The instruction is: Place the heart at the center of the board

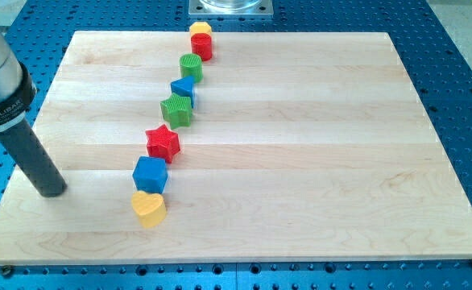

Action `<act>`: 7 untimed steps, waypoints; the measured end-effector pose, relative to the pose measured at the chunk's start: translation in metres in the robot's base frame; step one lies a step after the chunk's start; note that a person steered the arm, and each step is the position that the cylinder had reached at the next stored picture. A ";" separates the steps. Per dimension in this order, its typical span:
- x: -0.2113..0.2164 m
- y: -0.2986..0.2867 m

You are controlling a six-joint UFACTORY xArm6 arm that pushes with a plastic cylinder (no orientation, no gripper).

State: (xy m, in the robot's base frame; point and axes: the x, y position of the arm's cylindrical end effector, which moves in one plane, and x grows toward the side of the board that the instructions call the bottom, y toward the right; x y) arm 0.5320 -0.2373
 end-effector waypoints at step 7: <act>-0.005 0.139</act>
State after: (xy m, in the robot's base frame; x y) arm 0.5274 -0.0984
